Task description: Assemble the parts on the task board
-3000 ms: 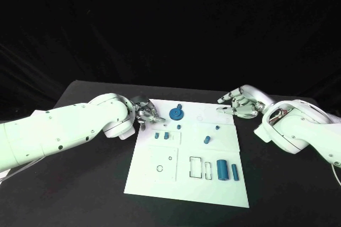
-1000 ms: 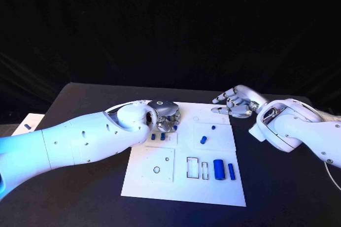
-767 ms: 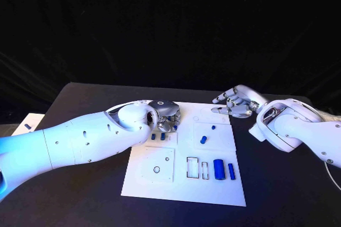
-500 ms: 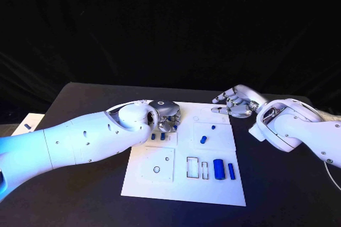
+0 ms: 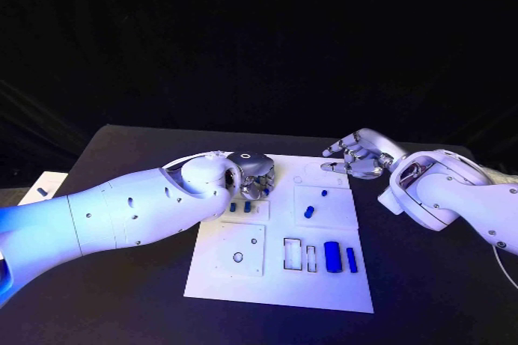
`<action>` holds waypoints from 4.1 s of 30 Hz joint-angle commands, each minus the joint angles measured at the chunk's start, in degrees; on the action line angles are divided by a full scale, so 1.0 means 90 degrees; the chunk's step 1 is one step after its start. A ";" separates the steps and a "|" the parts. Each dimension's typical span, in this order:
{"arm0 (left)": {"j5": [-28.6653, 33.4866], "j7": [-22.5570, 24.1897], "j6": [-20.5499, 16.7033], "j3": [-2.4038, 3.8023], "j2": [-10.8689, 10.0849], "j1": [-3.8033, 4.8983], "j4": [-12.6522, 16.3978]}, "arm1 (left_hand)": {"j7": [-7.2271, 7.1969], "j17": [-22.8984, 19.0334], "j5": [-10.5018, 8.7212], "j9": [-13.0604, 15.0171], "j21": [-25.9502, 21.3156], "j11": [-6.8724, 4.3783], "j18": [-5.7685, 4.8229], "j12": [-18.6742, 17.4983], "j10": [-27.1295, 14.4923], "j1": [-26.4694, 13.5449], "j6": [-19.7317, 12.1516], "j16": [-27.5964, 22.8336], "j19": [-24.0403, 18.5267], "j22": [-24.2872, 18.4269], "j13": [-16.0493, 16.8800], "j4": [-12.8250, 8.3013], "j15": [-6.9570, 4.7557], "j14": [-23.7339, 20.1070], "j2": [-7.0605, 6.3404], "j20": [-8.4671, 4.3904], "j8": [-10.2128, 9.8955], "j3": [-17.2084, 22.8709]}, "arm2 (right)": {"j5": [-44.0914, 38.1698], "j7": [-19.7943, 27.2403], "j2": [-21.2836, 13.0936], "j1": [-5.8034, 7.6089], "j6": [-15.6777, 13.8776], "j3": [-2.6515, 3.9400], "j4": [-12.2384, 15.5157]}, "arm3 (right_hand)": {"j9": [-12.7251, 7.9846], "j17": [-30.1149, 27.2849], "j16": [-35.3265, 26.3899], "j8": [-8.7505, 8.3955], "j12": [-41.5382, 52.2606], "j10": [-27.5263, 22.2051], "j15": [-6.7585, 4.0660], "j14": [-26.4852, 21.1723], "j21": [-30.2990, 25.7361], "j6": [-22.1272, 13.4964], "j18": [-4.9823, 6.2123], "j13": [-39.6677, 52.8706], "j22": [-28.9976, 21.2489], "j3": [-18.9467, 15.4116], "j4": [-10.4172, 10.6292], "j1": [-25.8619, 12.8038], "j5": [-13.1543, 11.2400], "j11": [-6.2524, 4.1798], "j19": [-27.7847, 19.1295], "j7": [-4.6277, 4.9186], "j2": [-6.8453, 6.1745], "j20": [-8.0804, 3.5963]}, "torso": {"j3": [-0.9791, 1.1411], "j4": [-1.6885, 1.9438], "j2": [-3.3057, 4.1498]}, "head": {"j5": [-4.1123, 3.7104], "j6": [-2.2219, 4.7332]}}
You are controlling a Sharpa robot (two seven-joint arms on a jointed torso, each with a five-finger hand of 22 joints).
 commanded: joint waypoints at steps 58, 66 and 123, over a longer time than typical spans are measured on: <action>0.0728 -0.0108 -0.0222 0.0258 -0.1083 -0.0056 0.0674 | 0.0063 -0.0095 -0.0028 -0.0054 0.0046 0.0075 -0.0042 -0.0172 0.0067 -0.0465 0.0108 0.0072 0.0162 0.0058 -0.0081 -0.0204 0.0090 0.0299 -0.0100 0.0050 -0.0225 0.0236 | -0.0036 0.0039 0.0039 -0.0005 0.0067 0.0000 -0.0068 | 0.0009 0.0013 -0.0033 0.0007 0.0021 0.0025 -0.0035 0.0294 -0.0026 0.0054 0.0055 0.0012 0.0003 -0.0044 0.0015 0.0005 0.0038 -0.0036 -0.0039 -0.0016 0.0069 -0.0010 | -0.0005 0.0002 0.0002 | 0.0057 0.0084; 0.0727 -0.0120 -0.0080 0.0242 -0.1071 -0.0060 0.0659 | 0.0063 -0.0104 -0.0029 -0.0056 0.0041 0.0074 -0.0041 -0.0173 0.0066 -0.0478 0.0109 0.0069 0.0161 0.0055 -0.0083 -0.0202 0.0090 0.0297 -0.0105 0.0051 -0.0229 0.0234 | -0.0036 0.0039 0.0043 -0.0005 0.0068 0.0000 -0.0066 | 0.0009 0.0013 -0.0033 0.0007 0.0021 0.0025 -0.0035 0.0294 -0.0026 0.0054 0.0055 0.0012 0.0003 -0.0044 0.0015 0.0005 0.0038 -0.0036 -0.0039 -0.0016 0.0069 -0.0010 | -0.0001 0.0001 0.0002 | 0.0064 0.0067; 0.0714 -0.0303 0.0235 0.0211 -0.0991 -0.0065 0.0584 | 0.0126 -0.0208 -0.0033 -0.0181 -0.0029 0.0142 -0.0029 -0.0184 -0.0176 -0.0718 -0.0170 0.0065 0.0130 0.0026 -0.0174 -0.0178 0.0143 0.0266 -0.0260 0.0099 -0.0487 0.0190 | -0.0034 0.0028 0.0067 -0.0005 0.0084 0.0000 -0.0069 | 0.0011 0.0011 -0.0037 0.0006 0.0015 0.0023 -0.0037 0.0296 -0.0028 0.0057 0.0055 0.0005 0.0003 -0.0056 0.0015 0.0013 0.0037 -0.0036 -0.0038 -0.0017 0.0078 -0.0011 | 0.0002 -0.0005 0.0002 | 0.0075 0.0007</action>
